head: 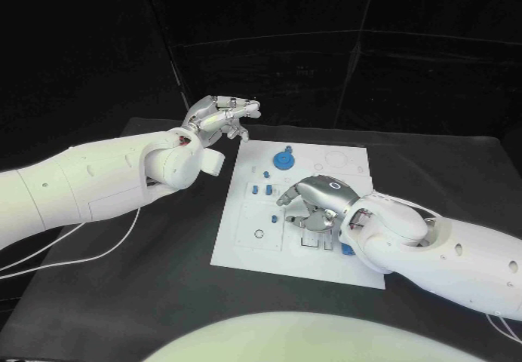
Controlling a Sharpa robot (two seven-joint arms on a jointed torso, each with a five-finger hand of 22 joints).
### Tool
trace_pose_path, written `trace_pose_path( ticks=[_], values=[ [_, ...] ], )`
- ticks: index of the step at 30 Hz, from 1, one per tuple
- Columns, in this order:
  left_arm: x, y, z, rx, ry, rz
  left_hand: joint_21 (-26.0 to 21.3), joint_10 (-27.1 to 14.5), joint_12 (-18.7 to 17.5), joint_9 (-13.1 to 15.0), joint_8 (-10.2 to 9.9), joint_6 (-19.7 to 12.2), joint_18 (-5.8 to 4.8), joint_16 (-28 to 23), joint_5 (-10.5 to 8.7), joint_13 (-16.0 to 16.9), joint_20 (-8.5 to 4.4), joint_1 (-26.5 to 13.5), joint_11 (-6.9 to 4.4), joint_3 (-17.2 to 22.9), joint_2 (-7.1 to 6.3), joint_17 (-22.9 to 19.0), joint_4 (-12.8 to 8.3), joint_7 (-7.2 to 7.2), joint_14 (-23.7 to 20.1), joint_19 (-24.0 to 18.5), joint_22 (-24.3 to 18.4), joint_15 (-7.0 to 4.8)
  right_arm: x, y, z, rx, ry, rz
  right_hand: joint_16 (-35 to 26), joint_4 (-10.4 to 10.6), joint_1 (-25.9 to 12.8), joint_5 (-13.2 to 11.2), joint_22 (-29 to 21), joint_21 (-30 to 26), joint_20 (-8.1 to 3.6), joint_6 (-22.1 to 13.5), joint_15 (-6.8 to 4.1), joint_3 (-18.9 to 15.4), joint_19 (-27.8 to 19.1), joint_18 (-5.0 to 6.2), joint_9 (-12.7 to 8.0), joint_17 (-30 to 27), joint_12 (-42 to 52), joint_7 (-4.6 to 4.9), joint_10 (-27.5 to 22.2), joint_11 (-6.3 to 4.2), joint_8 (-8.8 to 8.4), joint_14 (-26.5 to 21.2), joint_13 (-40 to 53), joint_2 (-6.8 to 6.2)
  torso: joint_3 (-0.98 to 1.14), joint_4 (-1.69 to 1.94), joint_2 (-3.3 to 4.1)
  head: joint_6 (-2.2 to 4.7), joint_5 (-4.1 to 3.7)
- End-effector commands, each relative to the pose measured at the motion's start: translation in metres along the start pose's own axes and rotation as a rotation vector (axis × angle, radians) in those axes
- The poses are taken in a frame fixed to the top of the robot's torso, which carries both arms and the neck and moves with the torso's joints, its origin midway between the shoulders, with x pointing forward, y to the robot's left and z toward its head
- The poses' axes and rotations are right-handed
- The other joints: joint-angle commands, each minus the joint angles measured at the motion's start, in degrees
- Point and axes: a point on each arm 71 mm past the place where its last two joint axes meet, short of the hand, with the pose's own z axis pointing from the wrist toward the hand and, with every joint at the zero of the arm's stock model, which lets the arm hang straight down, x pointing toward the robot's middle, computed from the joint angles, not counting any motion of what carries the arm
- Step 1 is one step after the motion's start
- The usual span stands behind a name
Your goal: Assemble the parts on the task board
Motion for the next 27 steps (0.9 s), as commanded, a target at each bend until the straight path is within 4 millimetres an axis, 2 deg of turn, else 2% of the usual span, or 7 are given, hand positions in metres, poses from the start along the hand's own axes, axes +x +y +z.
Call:
trace_pose_path(
  ticks=[1,7,11,18,24,27],
  values=[
    [0.0,-0.001,0.0,0.003,0.014,-0.009,-0.39,-0.38,0.21,-0.08,-0.25,-0.48,1.13,0.09,0.03,-0.08,0.33,0.3,0.05,-0.31,0.03,-0.1,0.14,-0.03,-0.52,-0.12,-0.05,-0.02,-0.016,-0.009,-0.007,0.031,-0.064,0.026,0.82,0.14,-0.07,0.2,-0.09,0.0,-0.06,0.67,-0.21,-0.34,0.6,0.86,0.02,1.26,0.83,-0.08,0.91,-0.06,0.16,1.04,0.02,0.49,-0.02,-0.04,-0.08,0.47,-0.49],
    [0.0,-0.001,0.0,0.001,0.014,-0.009,-0.41,-0.43,0.24,-0.08,-0.25,-0.52,1.13,0.13,0.03,-0.08,0.34,0.31,0.06,-0.35,0.06,-0.04,0.16,-0.02,-0.51,-0.11,-0.06,0.0,-0.041,-0.037,-0.019,0.129,-0.032,-0.008,1.7,0.6,-1.14,-0.83,-0.12,0.1,-0.1,0.9,-0.27,-1.64,0.86,0.85,-0.1,2.35,1.52,-0.3,0.61,-0.22,-0.15,1.31,-0.34,-0.33,-0.02,0.01,-0.04,1.41,-1.51],
    [0.0,0.0,0.0,0.002,0.016,-0.01,-0.41,-0.43,0.24,-0.08,-0.25,-0.52,1.13,0.13,0.03,-0.08,0.34,0.31,0.06,-0.35,0.06,-0.04,0.16,-0.02,-0.51,-0.11,-0.06,0.0,-0.05,-0.05,-0.024,0.17,-0.011,-0.034,1.73,0.76,-1.34,-0.77,-0.25,-0.04,-0.13,0.52,-0.31,-3.12,0.86,0.84,-0.17,2.24,1.73,-0.42,-0.45,-0.28,-0.33,1.2,-0.47,-0.81,-0.03,0.04,0.01,1.77,-1.92],
    [0.001,0.0,0.001,0.001,0.019,-0.011,-0.41,-0.43,0.24,-0.08,-0.25,-0.52,1.13,0.13,0.03,-0.08,0.34,0.31,0.06,-0.35,0.06,-0.04,0.16,-0.02,-0.51,-0.11,-0.06,0.0,-0.053,-0.061,-0.028,0.204,0.026,-0.057,1.76,0.73,-0.66,-0.29,-0.47,-0.33,-0.1,0.32,-0.24,-4.37,0.85,0.83,-0.17,2.22,1.86,-0.45,-2.04,-0.16,-0.31,1.07,-0.51,-0.59,0.04,-0.01,0.09,2.16,-2.48],
    [0.001,0.0,0.001,0.001,0.02,-0.011,-0.42,-0.46,0.29,-0.06,-0.23,-0.52,1.13,0.19,0.05,-0.08,0.36,0.37,0.05,-0.35,0.14,0.04,0.18,-0.04,-0.49,-0.11,-0.08,0.0,-0.051,-0.063,-0.028,0.215,0.066,-0.066,1.81,0.7,-0.27,-0.13,-0.54,-0.4,-0.1,0.52,-0.26,-4.6,0.9,0.84,-0.13,2.28,2.22,-0.51,-2.02,-0.2,-0.22,1.06,-0.44,-0.24,-0.02,0.06,0.03,2.11,-2.62],
    [0.001,0.0,0.001,0.001,0.02,-0.011,-0.42,-0.46,0.29,-0.06,-0.23,-0.52,1.13,0.19,0.05,-0.08,0.36,0.37,0.05,-0.35,0.14,0.04,0.18,-0.04,-0.49,-0.11,-0.08,0.0,-0.049,-0.063,-0.026,0.219,0.08,-0.068,1.9,0.67,0.08,0.0,-0.6,-0.44,-0.13,0.64,-0.3,-4.67,0.98,0.85,-0.12,2.4,2.63,-0.53,-1.78,-0.25,-0.2,1.09,-0.38,0.14,0.03,0.03,0.06,2.12,-2.6]
  ],
)
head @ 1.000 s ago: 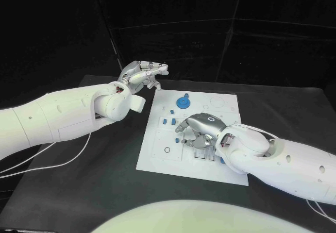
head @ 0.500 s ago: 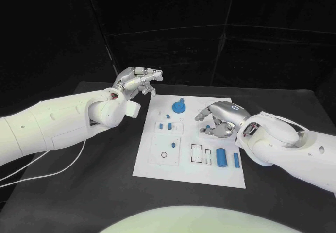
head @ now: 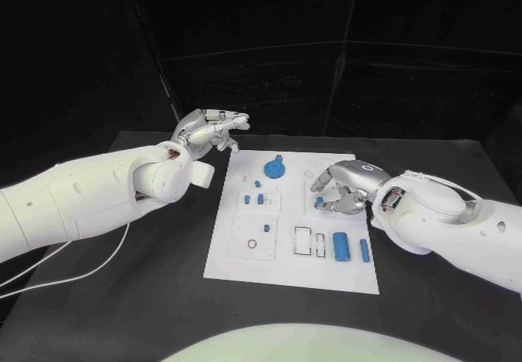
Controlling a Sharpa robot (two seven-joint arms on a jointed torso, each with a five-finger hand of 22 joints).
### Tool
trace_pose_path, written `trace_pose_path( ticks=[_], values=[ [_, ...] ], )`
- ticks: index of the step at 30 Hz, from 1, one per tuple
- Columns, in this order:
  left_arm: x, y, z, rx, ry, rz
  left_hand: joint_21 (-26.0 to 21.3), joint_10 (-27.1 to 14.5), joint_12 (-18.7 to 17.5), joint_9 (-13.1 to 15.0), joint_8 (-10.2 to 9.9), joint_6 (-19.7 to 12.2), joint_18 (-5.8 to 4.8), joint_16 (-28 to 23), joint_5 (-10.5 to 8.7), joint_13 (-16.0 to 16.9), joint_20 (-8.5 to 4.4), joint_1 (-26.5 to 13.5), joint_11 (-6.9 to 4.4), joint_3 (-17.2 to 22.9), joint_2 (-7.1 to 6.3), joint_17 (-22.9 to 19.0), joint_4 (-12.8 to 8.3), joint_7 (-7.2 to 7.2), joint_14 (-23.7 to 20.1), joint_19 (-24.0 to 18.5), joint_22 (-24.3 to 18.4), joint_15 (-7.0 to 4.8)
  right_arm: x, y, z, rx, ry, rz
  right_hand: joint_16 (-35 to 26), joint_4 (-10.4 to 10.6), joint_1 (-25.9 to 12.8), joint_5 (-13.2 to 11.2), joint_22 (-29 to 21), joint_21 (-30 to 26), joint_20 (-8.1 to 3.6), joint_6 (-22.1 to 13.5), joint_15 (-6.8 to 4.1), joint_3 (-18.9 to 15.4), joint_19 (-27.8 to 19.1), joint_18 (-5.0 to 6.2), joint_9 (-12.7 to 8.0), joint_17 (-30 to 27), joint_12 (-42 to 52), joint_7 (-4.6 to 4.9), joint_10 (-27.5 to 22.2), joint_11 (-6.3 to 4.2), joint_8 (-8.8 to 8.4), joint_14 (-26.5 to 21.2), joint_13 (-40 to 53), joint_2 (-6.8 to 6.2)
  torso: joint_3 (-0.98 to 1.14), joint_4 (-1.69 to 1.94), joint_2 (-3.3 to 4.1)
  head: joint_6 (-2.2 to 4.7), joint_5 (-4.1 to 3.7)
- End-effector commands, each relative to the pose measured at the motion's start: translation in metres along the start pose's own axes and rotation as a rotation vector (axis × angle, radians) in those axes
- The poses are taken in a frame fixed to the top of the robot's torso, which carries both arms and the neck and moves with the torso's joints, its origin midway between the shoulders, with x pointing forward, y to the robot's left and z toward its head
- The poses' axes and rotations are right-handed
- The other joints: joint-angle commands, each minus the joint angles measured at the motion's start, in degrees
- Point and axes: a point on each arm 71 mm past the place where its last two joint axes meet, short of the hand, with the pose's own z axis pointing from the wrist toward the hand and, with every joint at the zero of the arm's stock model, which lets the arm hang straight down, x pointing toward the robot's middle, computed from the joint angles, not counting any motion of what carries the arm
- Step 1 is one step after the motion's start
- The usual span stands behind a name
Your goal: Assemble the parts on the task board
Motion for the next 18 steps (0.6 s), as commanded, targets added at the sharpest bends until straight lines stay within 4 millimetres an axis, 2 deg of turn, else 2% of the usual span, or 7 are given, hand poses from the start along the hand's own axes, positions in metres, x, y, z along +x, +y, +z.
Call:
trace_pose_path(
  ticks=[1,7,11,18],
  values=[
    [0.0014,-0.0012,0.0007,0.006,0.013,-0.009,-0.18,-0.46,0.3,-0.06,-0.23,-0.52,1.13,0.19,0.05,-0.09,0.36,0.37,0.05,-0.19,0.14,0.03,0.02,-0.04,-0.49,-0.11,-0.09,0.01,0.0032,0.0001,0.0016,0.012,0.056,-0.012,0.39,-0.04,0.72,0.37,-0.11,-0.17,0.06,0.12,-0.32,-0.49,0.42,0.86,0.01,0.17,0.61,-0.33,0.16,-0.14,-0.18,1.11,0.08,0.4,0.02,0.03,0.0,-0.01,0.02],
    [0.0015,-0.0011,0.0007,0.006,0.014,-0.009,-0.18,-0.46,0.3,-0.06,-0.23,-0.52,1.13,0.19,0.05,-0.09,0.36,0.37,0.05,-0.19,0.14,0.03,0.02,-0.04,-0.49,-0.11,-0.09,0.01,0.0056,0.0008,0.0036,0.014,0.081,-0.017,1.07,-0.07,1.63,0.45,-0.1,-0.01,-0.11,1.7,-0.52,0.46,0.8,0.86,0.15,1.16,2.11,-0.22,2.99,-0.33,0.21,1.39,0.04,1.73,0.03,0.05,0.04,-0.16,0.09],
    [0.0013,-0.001,0.0007,0.006,0.013,-0.009,-0.18,-0.46,0.3,-0.06,-0.23,-0.52,1.13,0.19,0.05,-0.09,0.36,0.37,0.05,-0.19,0.14,0.03,0.02,-0.04,-0.49,-0.11,-0.09,0.01,0.0064,0.0005,0.0041,0.017,0.09,-0.021,1.97,-0.05,2.06,0.29,1.8,1.19,-0.31,3.31,-0.77,2.1,1.77,0.59,0.21,2.5,2.56,-0.15,5.77,-0.64,0.49,1.74,-0.1,2.41,0.06,-0.02,0.03,-0.24,0.17],
    [0.0011,-0.0014,0.0007,0.012,0.01,-0.007,-0.2,-0.49,0.37,-0.05,-0.2,-0.51,1.14,0.27,0.06,-0.08,0.37,0.46,0.04,-0.19,0.27,0.15,0.04,-0.06,-0.46,-0.09,-0.11,0.01,0.0074,-0.0002,0.0052,0.021,0.1,-0.032,2.38,-0.15,2.41,-0.29,2.61,1.87,-0.58,4.3,-1.03,4.21,2.08,0.48,0.12,2.97,2.12,-0.29,8.01,-1.01,0.35,1.82,-0.22,2.69,0.06,-0.02,0.04,-0.4,0.08]
  ],
)
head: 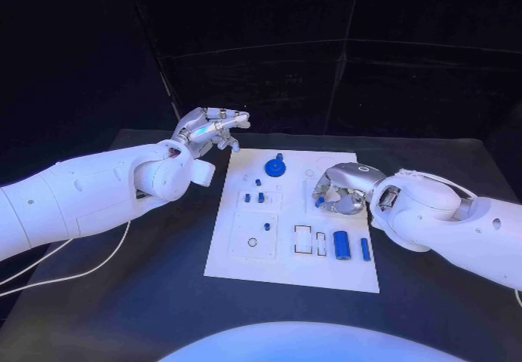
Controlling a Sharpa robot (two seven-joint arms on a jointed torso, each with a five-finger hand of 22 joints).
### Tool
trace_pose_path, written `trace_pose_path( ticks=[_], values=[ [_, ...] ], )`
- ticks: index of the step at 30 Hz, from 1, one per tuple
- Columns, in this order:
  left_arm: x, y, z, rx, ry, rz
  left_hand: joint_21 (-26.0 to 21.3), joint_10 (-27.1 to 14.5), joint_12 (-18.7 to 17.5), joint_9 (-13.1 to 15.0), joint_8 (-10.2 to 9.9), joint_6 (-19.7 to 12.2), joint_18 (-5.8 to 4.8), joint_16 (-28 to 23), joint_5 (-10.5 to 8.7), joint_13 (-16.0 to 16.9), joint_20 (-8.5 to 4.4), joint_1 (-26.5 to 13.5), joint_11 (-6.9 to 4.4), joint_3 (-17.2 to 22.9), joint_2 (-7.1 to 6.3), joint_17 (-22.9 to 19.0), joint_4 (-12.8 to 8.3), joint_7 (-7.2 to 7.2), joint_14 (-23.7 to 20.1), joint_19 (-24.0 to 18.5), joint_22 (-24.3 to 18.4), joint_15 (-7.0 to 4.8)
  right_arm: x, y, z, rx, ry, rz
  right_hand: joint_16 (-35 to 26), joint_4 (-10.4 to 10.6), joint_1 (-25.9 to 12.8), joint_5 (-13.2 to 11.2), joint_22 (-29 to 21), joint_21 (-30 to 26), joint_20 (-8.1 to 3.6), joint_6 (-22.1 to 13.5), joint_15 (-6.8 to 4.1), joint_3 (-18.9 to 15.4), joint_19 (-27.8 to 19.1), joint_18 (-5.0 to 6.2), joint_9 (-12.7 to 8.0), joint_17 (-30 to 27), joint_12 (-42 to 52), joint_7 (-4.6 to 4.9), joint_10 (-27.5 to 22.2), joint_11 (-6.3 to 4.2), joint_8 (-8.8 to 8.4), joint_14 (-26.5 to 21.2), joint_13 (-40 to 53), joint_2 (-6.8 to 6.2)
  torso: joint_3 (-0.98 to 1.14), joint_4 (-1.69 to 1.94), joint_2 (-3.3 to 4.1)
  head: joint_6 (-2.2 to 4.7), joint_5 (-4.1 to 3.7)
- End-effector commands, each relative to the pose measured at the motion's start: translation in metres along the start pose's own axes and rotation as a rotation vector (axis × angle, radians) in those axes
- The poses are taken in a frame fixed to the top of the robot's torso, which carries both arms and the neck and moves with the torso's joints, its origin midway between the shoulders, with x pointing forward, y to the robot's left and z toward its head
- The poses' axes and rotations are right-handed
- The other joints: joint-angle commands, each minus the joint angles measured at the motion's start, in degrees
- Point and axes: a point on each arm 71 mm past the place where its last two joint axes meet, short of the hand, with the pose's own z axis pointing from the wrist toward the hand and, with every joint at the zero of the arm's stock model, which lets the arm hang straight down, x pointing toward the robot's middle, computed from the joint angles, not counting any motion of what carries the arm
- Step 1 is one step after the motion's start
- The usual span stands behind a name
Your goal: Assemble the parts on the task board
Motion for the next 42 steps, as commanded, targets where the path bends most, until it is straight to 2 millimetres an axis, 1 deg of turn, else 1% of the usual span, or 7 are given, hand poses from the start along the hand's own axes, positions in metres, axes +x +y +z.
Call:
trace_pose_path(
  ticks=[1,15,23,26,30,37,42],
  values=[
    [0.001,-0.002,0.001,0.014,0.008,-0.007,-0.2,-0.48,0.4,-0.04,-0.18,-0.49,1.14,0.31,0.07,-0.08,0.37,0.49,0.03,-0.18,0.3,0.1,0.04,-0.06,-0.44,-0.08,-0.07,0.0,0.002,0.0,0.001,0.004,0.027,-0.017,0.44,0.04,-0.02,-0.2,0.17,0.43,-0.15,0.53,-0.41,0.58,0.41,0.45,-0.05,0.15,-0.36,0.15,0.54,-0.01,0.0,1.62,0.06,0.24,0.03,-0.03,0.05,-0.07,-0.08],
    [0.001,-0.002,0.001,0.013,0.011,-0.008,-0.2,-0.45,0.56,0.01,-0.05,-0.34,1.16,0.45,0.08,-0.06,0.37,0.66,-0.02,-0.17,0.47,0.26,0.04,-0.14,-0.36,-0.02,-0.09,-0.02,0.002,-0.003,0.006,0.015,0.013,-0.031,0.81,-0.13,-0.04,-1.29,0.75,1.15,-0.28,1.86,-0.5,4.09,0.35,0.39,-0.06,0.46,-2.0,0.16,2.41,-0.13,-0.2,1.61,0.11,0.48,0.01,-0.02,-0.01,-0.27,0.03],
    [0.002,-0.002,0.001,0.014,0.013,-0.009,-0.22,-0.46,0.75,0.09,0.2,-0.01,1.19,0.44,0.08,-0.05,0.36,0.8,-0.12,-0.21,0.63,0.05,0.07,-0.31,-0.43,0.02,-0.11,-0.08,-0.001,0.002,0.006,-0.006,-0.038,-0.034,1.12,-0.29,0.05,-3.26,1.25,1.66,-0.78,4.54,-1.21,5.86,0.42,0.39,0.25,0.82,-1.66,-0.75,5.61,-1.08,0.65,1.69,0.41,1.29,0.03,-0.09,-0.02,-0.34,0.07],
    [0.002,-0.002,0.001,0.016,0.013,-0.009,-0.22,-0.46,0.76,0.09,0.21,0.01,1.19,0.46,0.08,-0.05,0.35,0.81,-0.12,-0.21,0.64,0.07,0.07,-0.32,-0.42,0.02,-0.11,-0.08,-0.003,0.003,0.005,-0.015,-0.061,-0.031,1.15,-0.44,0.11,-4.44,1.26,1.73,-0.99,5.0,-1.38,6.38,0.36,0.38,0.24,0.82,-1.79,-0.91,6.21,-1.29,0.67,1.69,0.43,1.48,0.03,-0.06,-0.04,-0.3,0.02],
    [0.002,-0.002,0.001,0.017,0.013,-0.009,-0.23,-0.47,0.78,0.1,0.25,0.05,1.19,0.5,0.08,-0.05,0.35,0.82,-0.13,-0.22,0.66,0.16,0.08,-0.34,-0.4,0.03,-0.12,-0.09,-0.006,0.006,0.002,-0.029,-0.091,-0.022,1.15,-0.61,0.23,-4.79,1.28,1.78,-1.07,5.19,-1.45,6.68,0.34,0.37,0.22,0.8,-1.89,-0.97,6.45,-1.36,0.65,1.68,0.43,1.53,0.03,-0.02,-0.01,-0.26,0.03],
    [0.002,-0.001,0.001,0.018,0.011,-0.008,-0.23,-0.47,0.78,0.1,0.25,0.05,1.19,0.5,0.08,-0.05,0.35,0.82,-0.13,-0.22,0.66,0.16,0.08,-0.34,-0.4,0.03,-0.12,-0.09,-0.014,0.02,-0.011,-0.083,-0.154,0.022,1.25,-1.04,0.54,-4.88,1.53,1.96,-1.16,5.36,-1.52,7.08,0.41,0.33,0.2,0.98,-2.05,-0.99,6.66,-1.41,0.6,1.72,0.42,1.4,0.01,-0.01,-0.05,-0.12,0.22],
    [0.003,-0.001,0.001,0.018,0.013,-0.009,-0.23,-0.47,0.78,0.1,0.25,0.05,1.19,0.5,0.08,-0.05,0.35,0.82,-0.13,-0.22,0.66,0.16,0.08,-0.34,-0.4,0.03,-0.12,-0.09,-0.015,0.035,-0.013,-0.146,-0.166,0.06,1.34,-1.28,0.68,-4.83,1.77,2.11,-1.2,5.38,-1.53,7.26,0.5,0.29,0.17,1.14,-2.16,-0.96,6.71,-1.39,0.53,1.75,0.41,1.27,0.0,0.0,0.02,-0.12,0.25]
  ],
)
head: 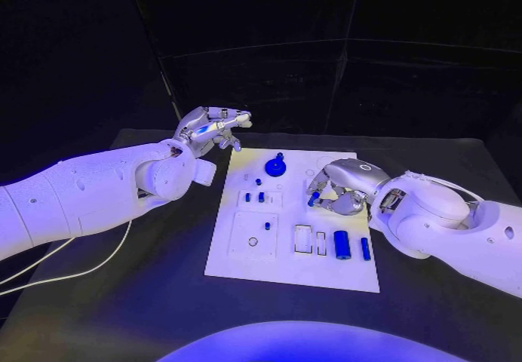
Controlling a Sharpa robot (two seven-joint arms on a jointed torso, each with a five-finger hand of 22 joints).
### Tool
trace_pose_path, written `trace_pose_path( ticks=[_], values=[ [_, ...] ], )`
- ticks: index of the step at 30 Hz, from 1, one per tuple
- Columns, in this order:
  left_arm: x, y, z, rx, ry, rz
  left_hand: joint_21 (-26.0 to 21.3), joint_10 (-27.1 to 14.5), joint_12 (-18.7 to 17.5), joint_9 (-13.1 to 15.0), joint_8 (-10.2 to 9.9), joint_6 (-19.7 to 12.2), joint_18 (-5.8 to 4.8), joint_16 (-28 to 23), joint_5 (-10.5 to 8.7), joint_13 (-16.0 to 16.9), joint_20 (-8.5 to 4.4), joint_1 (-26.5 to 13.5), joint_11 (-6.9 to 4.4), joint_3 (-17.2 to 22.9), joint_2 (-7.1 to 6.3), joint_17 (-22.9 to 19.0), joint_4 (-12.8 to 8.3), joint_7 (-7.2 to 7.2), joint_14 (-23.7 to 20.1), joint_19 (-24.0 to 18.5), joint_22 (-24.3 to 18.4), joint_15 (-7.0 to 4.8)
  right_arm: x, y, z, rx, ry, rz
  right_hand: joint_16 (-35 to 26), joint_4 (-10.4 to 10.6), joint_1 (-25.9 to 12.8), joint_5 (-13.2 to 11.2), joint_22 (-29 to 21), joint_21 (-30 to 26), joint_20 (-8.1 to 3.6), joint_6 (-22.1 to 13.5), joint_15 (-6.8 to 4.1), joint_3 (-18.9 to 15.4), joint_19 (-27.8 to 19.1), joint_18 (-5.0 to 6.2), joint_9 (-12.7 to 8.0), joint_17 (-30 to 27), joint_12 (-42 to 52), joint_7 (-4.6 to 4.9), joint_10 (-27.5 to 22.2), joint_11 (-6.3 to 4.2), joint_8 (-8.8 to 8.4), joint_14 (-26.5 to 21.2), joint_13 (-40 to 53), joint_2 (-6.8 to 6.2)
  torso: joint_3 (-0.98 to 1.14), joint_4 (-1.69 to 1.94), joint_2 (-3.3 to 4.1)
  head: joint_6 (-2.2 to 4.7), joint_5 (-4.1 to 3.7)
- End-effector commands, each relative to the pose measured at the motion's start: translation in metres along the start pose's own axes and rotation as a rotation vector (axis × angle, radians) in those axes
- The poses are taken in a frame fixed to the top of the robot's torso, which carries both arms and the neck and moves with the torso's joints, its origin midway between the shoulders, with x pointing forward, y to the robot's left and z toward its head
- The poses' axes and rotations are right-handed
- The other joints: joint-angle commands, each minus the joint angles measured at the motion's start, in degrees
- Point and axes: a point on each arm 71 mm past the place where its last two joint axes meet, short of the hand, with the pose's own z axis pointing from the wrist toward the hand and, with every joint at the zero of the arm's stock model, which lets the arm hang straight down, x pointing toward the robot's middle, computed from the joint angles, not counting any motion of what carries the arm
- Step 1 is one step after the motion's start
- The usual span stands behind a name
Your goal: Assemble the parts on the task board
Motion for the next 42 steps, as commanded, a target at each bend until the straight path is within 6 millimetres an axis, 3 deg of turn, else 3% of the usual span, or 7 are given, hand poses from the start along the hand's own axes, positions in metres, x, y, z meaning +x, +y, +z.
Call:
trace_pose_path(
  ticks=[1,5,9,16,34,42],
  values=[
    [0.002,-0.001,0.001,0.015,0.011,-0.008,-0.23,-0.26,0.22,0.05,0.25,0.05,1.19,0.26,0.08,-0.05,0.35,0.3,0.08,-0.22,0.13,0.05,0.08,-0.34,-0.4,0.03,-0.07,-0.09,-0.004,0.016,0.002,-0.083,-0.051,0.054,0.21,-0.11,0.32,-0.23,0.09,0.35,-0.42,0.32,-0.31,0.44,0.16,0.29,0.0,0.16,-0.28,0.16,1.12,-0.65,0.03,1.77,-0.01,0.16,-0.02,0.04,0.09,0.01,0.1],
    [0.003,-0.001,0.001,0.014,0.015,-0.01,-0.24,-0.27,0.29,0.07,0.32,0.13,1.2,0.3,0.08,-0.05,0.34,0.34,0.05,-0.24,0.2,0.07,0.1,-0.38,-0.4,0.04,-0.08,-0.11,-0.001,0.037,0.011,-0.161,-0.033,0.08,0.21,-0.23,0.36,-0.11,0.03,0.36,-0.43,0.26,-0.28,0.59,0.12,0.3,-0.03,0.12,-0.42,0.22,1.07,-0.58,-0.06,1.76,-0.04,0.14,-0.08,0.13,0.14,0.03,0.26],
    [0.004,-0.001,0.002,0.014,0.017,-0.011,-0.24,-0.27,0.29,0.07,0.32,0.13,1.2,0.3,0.08,-0.05,0.34,0.34,0.05,-0.24,0.2,0.07,0.1,-0.38,-0.4,0.04,-0.08,-0.11,0.005,0.057,0.021,-0.23,-0.018,0.112,0.18,-0.37,0.38,0.06,0.02,0.41,-0.41,0.17,-0.24,0.76,0.08,0.29,-0.08,0.04,-0.59,0.3,1.0,-0.51,-0.19,1.75,-0.06,0.1,0.01,0.05,0.11,-0.24,0.7],
    [0.006,-0.001,0.002,0.014,0.022,-0.013,-0.24,-0.27,0.29,0.07,0.32,0.13,1.2,0.3,0.08,-0.05,0.34,0.34,0.05,-0.24,0.2,0.07,0.1,-0.38,-0.4,0.04,-0.08,-0.11,0.015,0.086,0.033,-0.315,0.023,0.146,0.16,-0.6,0.41,0.41,-0.01,0.47,-0.38,0.05,-0.18,0.99,0.02,0.29,-0.13,-0.06,-0.81,0.4,0.96,-0.42,-0.35,1.73,-0.08,0.03,-0.18,0.08,0.09,-0.65,1.24],
    [0.009,-0.001,0.002,0.008,0.026,-0.015,-0.25,-0.31,0.35,0.06,0.35,0.14,1.21,0.31,0.07,-0.05,0.33,0.3,0.05,-0.3,0.24,0.02,0.18,-0.36,-0.42,0.05,-0.09,-0.12,0.045,0.094,0.047,-0.3,0.162,0.078,0.11,-0.55,-0.43,1.17,-0.03,0.55,-0.24,0.08,-0.05,0.61,-0.14,0.29,-0.15,-0.25,-1.13,0.46,1.09,-0.35,-0.51,1.69,-0.05,-0.48,-0.04,0.01,0.04,-1.54,2.84],
    [0.009,-0.001,0.001,0.008,0.026,-0.015,-0.25,-0.31,0.35,0.06,0.35,0.14,1.21,0.31,0.07,-0.05,0.33,0.3,0.05,-0.3,0.24,0.02,0.18,-0.36,-0.42,0.05,-0.09,-0.12,0.05,0.093,0.05,-0.296,0.167,0.07,0.08,-0.57,-0.44,1.26,-0.01,0.56,-0.24,0.11,-0.06,0.62,-0.15,0.3,-0.15,-0.32,-1.14,0.44,1.15,-0.37,-0.51,1.67,-0.04,-0.46,-0.05,0.01,0.03,-1.77,3.13]
  ],
)
